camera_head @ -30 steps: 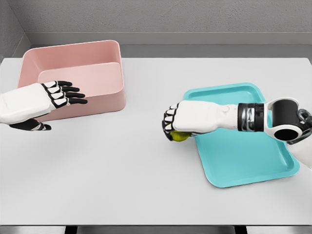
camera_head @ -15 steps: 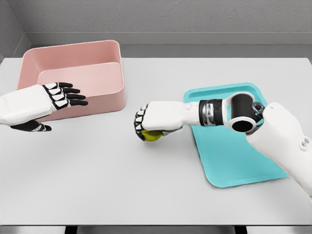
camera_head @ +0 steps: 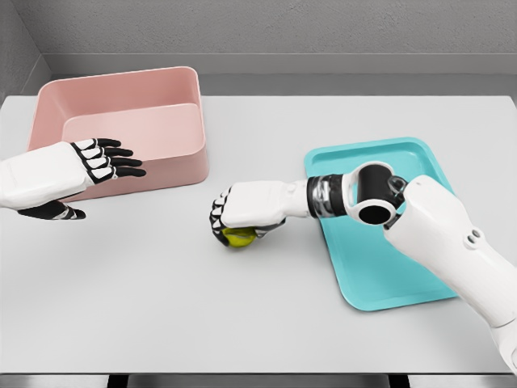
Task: Put the tennis from the blue tray into the pink basket with both arms
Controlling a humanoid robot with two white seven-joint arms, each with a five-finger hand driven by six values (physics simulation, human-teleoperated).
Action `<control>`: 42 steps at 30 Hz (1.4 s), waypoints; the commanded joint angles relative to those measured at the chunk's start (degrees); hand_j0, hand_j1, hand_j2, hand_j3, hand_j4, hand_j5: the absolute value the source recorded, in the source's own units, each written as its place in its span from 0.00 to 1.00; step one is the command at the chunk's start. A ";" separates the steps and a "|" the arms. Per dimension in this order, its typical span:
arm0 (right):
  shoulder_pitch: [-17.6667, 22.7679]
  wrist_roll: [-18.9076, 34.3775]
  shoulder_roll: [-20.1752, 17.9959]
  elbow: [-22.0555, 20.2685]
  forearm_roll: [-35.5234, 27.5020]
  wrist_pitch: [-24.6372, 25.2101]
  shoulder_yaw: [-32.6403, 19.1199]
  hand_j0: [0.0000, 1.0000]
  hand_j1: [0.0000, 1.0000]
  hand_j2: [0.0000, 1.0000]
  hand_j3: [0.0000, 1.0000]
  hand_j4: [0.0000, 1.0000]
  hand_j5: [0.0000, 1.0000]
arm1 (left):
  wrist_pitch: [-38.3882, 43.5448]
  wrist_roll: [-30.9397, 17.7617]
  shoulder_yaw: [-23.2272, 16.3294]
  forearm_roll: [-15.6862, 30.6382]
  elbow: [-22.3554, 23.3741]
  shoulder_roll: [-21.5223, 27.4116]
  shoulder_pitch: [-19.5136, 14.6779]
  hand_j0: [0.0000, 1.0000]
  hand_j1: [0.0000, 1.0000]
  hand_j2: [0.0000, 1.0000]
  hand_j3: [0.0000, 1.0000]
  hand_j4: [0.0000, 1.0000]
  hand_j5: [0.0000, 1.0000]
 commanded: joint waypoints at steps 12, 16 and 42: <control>0.00 0.02 0.11 0.87 -0.05 0.20 -0.14 0.99 0.99 0.99 0.99 0.99 0.99 | 0.06 0.00 -0.34 0.28 0.00 0.16 0.00 1.00 1.00 1.00 1.00 1.00 1.00; -0.62 -2.28 -0.24 -2.11 -0.66 0.20 -3.30 0.99 0.99 0.99 0.99 0.99 0.99 | 0.06 0.00 -0.34 -0.16 0.00 -0.02 0.00 1.00 1.00 1.00 1.00 1.00 1.00; 31.73 -5.45 -15.44 -14.59 -15.52 0.20 -53.05 1.00 1.00 1.00 1.00 1.00 1.00 | 0.06 -5.01 -10.53 -16.94 0.00 -16.10 -7.12 1.00 1.00 1.00 1.00 1.00 1.00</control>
